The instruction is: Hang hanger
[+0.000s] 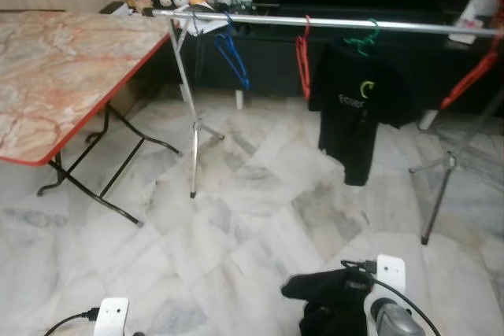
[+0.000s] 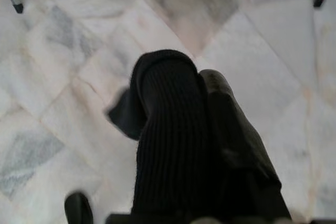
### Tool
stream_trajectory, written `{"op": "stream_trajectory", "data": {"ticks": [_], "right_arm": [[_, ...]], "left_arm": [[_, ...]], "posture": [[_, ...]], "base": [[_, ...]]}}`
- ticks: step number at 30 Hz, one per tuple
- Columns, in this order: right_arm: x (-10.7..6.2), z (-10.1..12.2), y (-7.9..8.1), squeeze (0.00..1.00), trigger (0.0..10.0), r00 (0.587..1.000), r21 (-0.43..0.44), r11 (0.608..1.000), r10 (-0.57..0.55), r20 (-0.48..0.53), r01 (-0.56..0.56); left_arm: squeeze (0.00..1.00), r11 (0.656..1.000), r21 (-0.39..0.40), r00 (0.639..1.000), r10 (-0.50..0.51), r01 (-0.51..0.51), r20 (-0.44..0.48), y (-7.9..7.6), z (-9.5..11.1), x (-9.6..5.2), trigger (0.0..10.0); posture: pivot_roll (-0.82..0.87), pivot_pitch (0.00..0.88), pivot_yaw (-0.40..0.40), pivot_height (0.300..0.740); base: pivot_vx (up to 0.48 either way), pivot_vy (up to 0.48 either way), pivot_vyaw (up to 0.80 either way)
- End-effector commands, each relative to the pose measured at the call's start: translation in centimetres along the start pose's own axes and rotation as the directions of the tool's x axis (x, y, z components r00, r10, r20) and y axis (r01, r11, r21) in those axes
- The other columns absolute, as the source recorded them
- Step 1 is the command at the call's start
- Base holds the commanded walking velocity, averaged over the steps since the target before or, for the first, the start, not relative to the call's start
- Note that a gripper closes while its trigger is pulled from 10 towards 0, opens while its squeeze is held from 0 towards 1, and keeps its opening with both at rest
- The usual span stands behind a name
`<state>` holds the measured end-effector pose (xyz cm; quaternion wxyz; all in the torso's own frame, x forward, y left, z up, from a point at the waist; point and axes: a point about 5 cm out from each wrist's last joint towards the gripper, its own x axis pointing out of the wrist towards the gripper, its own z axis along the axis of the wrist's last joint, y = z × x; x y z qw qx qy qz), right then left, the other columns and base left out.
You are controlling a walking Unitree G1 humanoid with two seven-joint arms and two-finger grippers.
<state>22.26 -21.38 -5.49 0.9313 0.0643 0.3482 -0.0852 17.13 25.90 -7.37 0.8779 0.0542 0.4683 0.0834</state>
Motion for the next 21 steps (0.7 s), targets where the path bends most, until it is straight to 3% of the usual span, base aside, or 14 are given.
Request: {"op": "stream_trajectory", "data": {"ticks": [1,21], "right_arm": [[0.15,0.14,1.27,0.0,10.0,0.999,0.007,0.999,0.034,0.01,-0.034],[0.07,-0.01,1.03,0.0,10.0,1.0,0.007,1.0,0.016,0.013,-0.016]], "left_arm": [[0.0,1.0,0.013,1.0,0.015,-0.015,-0.023,0.84,-0.67,-0.18,10.0],[0.0,1.0,0.008,1.0,0.018,-0.018,-0.025,0.86,-0.66,-0.18,10.0]], "posture": [[-0.12,0.046,0.033,0.74],[-0.13,0.0,0.035,0.74]], "base": [[0.304,0.0,0.0],[0.304,0.0,0.0]]}}
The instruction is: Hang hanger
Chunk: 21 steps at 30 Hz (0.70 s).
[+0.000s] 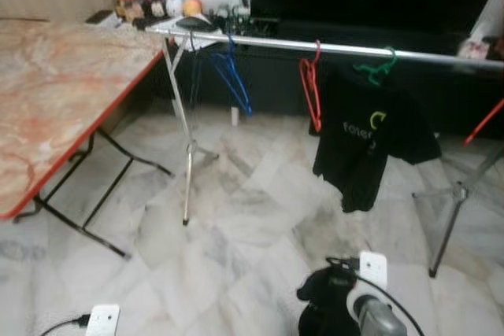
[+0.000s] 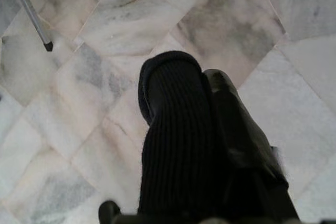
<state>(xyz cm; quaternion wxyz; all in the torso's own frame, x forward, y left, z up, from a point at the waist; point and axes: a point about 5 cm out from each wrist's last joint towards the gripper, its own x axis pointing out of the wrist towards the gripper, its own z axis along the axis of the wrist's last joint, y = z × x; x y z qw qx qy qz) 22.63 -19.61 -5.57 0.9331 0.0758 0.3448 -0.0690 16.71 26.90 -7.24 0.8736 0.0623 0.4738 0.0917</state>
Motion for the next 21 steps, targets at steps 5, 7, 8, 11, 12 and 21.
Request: {"op": "stream_trajectory", "data": {"ticks": [5,7,8,11,12,21], "right_arm": [[-0.11,0.0,-0.78,0.0,10.0,0.999,0.013,0.999,-0.032,0.005,0.032],[-0.11,-0.03,-0.78,0.0,10.0,0.999,0.012,0.999,-0.035,0.003,0.035],[-0.12,-0.06,-0.77,0.0,10.0,0.999,0.011,0.999,-0.036,0.003,0.036],[-0.13,-0.12,-0.74,0.0,10.0,0.999,0.009,0.999,-0.04,0.002,0.04],[-0.14,-0.14,-0.73,0.0,10.0,0.999,0.011,0.999,-0.042,0.002,0.042],[-0.18,-0.21,-0.7,0.0,10.0,0.998,0.018,0.998,-0.056,0.011,0.056]], "left_arm": [[0.0,1.0,0.003,1.0,-0.005,0.005,-0.01,-0.16,-0.33,-0.03,10.0],[0.0,1.0,0.003,1.0,-0.006,0.006,-0.01,-0.16,-0.32,-0.03,10.0],[0.0,1.0,0.003,1.0,-0.006,0.006,-0.01,-0.15,-0.32,-0.03,10.0],[0.0,1.0,0.005,1.0,-0.006,0.006,-0.01,-0.11,-0.31,-0.04,10.0],[0.0,1.0,0.005,1.0,-0.006,0.007,-0.01,-0.11,-0.3,-0.03,10.0],[0.0,1.0,0.009,1.0,-0.006,0.006,-0.008,-0.06,-0.23,-0.03,10.0]], "posture": [[-0.13,0.0,0.037,0.74],[-0.13,0.0,0.037,0.74],[-0.13,0.0,0.037,0.74],[-0.13,0.0,0.038,0.74],[-0.13,0.0,0.038,0.74],[-0.13,0.026,0.038,0.74]], "base": [[0.305,0.0,-0.14],[0.304,0.0,-0.8],[0.304,0.0,-0.8],[0.306,0.0,-0.79],[0.304,0.0,-0.79],[0.305,0.0,-0.69]]}}
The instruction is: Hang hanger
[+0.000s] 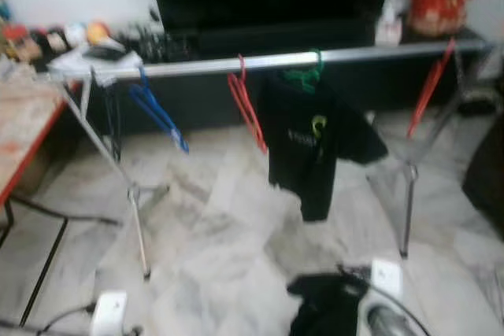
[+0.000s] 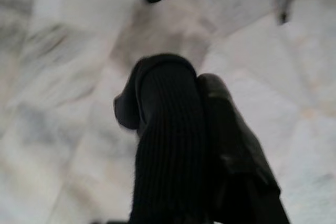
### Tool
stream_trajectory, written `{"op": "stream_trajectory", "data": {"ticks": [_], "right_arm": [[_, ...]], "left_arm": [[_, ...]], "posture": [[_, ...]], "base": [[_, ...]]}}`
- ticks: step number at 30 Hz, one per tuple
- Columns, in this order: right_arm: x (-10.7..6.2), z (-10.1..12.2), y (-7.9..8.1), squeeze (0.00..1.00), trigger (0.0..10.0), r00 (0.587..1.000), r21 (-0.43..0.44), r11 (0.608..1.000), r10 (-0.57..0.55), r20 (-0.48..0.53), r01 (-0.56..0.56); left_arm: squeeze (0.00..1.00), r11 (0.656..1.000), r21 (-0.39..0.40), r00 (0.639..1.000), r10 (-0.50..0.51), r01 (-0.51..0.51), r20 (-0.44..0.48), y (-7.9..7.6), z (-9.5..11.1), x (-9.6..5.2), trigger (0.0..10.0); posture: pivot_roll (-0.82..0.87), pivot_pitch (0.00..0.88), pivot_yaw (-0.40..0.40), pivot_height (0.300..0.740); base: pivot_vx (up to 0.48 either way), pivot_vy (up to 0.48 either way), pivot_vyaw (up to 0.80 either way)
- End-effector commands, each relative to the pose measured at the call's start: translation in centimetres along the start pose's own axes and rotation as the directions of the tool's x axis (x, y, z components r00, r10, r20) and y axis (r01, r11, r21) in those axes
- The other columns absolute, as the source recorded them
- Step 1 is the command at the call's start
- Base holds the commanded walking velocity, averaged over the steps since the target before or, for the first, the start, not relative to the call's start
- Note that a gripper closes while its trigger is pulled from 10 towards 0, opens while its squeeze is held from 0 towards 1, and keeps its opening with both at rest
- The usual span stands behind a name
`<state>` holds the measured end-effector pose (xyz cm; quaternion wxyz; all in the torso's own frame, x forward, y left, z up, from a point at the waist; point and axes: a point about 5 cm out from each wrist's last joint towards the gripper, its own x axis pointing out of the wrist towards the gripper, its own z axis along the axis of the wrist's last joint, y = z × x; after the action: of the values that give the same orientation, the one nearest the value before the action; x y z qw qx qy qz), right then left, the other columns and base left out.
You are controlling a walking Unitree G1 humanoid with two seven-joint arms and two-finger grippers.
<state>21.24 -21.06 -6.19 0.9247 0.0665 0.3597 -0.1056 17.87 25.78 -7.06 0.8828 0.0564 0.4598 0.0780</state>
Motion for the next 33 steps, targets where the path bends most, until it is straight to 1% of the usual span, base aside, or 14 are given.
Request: {"op": "stream_trajectory", "data": {"ticks": [1,11,13,19,21,22,23,25,28,30,33], "right_arm": [[0.2,0.9,1.1,0.0,10.0,0.999,0.011,1.0,0.022,0.04,-0.022],[0.2,0.8,1.2,0.0,10.0,0.999,0.003,1.0,0.026,0.04,-0.026],[0.2,1.0,1.3,0.0,10.0,0.998,-0.01,1.0,0.027,0.054,-0.026],[0.3,2.5,1.6,0.0,10.0,0.987,-0.001,0.999,0.049,0.154,-0.049],[0.3,2.6,1.6,0.0,10.0,0.986,-0.011,0.998,0.055,0.156,-0.054],[0.4,2.7,1.8,0.0,10.0,0.985,-0.035,0.997,0.069,0.157,-0.065],[0.4,2.7,1.9,0.0,10.0,0.985,-0.039,0.997,0.076,0.158,-0.071],[0.3,2.7,2.1,0.0,10.0,0.983,-0.055,0.995,0.086,0.161,-0.078],[0.3,2.5,2.1,0.0,10.0,0.986,-0.044,0.996,0.078,0.149,-0.072],[0.3,2.3,2.1,0.0,10.0,0.987,-0.013,0.998,0.068,0.143,-0.067],[0.3,2.4,2.1,0.0,10.0,0.987,-0.026,0.997,0.075,0.143,-0.072]], "left_arm": [[0.0,1.0,0.011,0.999,0.024,-0.023,-0.042,1.1,-1.3,-0.3,10.0],[0.0,1.0,0.01,0.999,0.025,-0.025,-0.041,1.1,-1.2,-0.3,10.0],[0.0,1.0,0.01,0.999,0.025,-0.024,-0.04,1.1,-1.2,-0.3,10.0],[0.0,1.0,0.014,0.999,0.023,-0.023,-0.039,1.1,-1.2,-0.3,10.0],[0.0,1.0,0.014,0.999,0.023,-0.023,-0.039,1.1,-1.2,-0.3,10.0],[0.0,1.0,0.013,0.999,0.023,-0.023,-0.039,1.1,-1.1,-0.3,10.0],[0.0,1.0,0.013,0.999,0.023,-0.023,-0.038,1.1,-1.1,-0.3,10.0],[0.0,1.0,0.014,0.999,0.023,-0.023,-0.038,1.1,-1.1,-0.3,10.0],[0.0,1.0,0.013,0.999,0.024,-0.023,-0.037,1.1,-1.1,-0.3,10.0],[0.0,1.0,0.013,0.999,0.024,-0.023,-0.037,1.1,-1.1,-0.3,10.0],[0.0,1.0,0.014,0.999,0.024,-0.023,-0.037,1.1,-1.1,-0.3,10.0]], "posture": [[-0.13,0.026,0.038,0.74],[-0.13,0.042,0.038,0.74],[-0.12,0.049,0.039,0.74],[-0.13,0.052,0.039,0.74],[-0.13,0.057,0.04,0.74],[-0.13,0.057,0.04,0.74],[-0.13,0.057,0.04,0.74],[-0.13,0.06,0.039,0.74],[-0.13,0.062,0.039,0.74],[-0.13,0.062,0.039,0.74],[-0.13,0.064,0.039,0.74]], "base": [[0.304,0.0,0.0],[0.297,0.0,0.0],[0.296,0.0,0.0],[0.297,0.0,0.0],[0.296,0.0,0.0],[0.296,0.0,0.0],[0.296,0.0,0.0],[0.296,0.0,0.71],[0.29,0.0,0.8],[0.285,0.0,0.0],[0.282,0.0,0.0]]}}
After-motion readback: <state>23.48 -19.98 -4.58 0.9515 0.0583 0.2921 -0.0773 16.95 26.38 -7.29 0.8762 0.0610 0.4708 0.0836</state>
